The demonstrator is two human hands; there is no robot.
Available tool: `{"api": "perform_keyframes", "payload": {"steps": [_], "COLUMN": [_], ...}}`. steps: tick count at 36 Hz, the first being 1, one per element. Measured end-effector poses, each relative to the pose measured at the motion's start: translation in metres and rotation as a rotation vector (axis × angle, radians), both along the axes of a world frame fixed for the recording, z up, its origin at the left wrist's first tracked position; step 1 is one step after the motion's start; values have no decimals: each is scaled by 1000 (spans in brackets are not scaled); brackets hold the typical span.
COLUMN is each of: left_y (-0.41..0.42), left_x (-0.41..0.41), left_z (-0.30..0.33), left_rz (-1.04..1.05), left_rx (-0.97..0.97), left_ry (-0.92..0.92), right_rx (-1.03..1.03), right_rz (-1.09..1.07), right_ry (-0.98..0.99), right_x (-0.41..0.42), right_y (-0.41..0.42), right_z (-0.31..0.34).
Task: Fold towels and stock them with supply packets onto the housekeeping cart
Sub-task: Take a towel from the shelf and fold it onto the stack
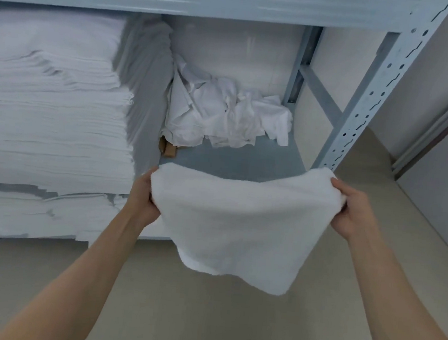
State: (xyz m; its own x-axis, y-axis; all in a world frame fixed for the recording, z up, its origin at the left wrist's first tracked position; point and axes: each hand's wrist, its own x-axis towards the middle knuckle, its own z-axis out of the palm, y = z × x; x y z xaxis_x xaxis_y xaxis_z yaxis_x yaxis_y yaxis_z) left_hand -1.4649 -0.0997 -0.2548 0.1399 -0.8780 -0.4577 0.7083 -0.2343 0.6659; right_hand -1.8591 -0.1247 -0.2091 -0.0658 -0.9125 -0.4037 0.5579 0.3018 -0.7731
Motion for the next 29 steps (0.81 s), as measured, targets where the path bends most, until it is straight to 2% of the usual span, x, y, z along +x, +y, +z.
{"api": "perform_keyframes", "payload": {"steps": [3,5,7,9,11,13,16,21,26,29], "left_y": [4,6,8,9,12,13,17,16,21,22], "left_x": [-1,-6,-17,-30,-46,-57,-72,-74,-71,-75], "left_z": [10,15,18,18,19,16,13,13,8,6], "left_rz": [53,31,-26,-73,-109,-124,-136,-34,36,32], "left_rx": [-165,-214,-208,-133,-57,-19,-13,1,-17,-70], "left_ry": [57,29,-30,-102,-154,-157,-109,46,-10,-2], "right_rx": [-156,-98,-23,93,170,226,213,127,-172,-64], "right_rz": [-21,6,128,191,263,359,402,285,357,481], "right_ry": [-166,-231,-169,7,-20,-11,146,-29,-392,-277], "right_x": [-28,-41,-45,-31,-23,-9,-1,-6,-39,-31], "right_y": [8,21,29,27,20,14,8,6,14,26], "right_z": [3,-5,-27,-40,-51,-48,-51,-42,-48,-67]}}
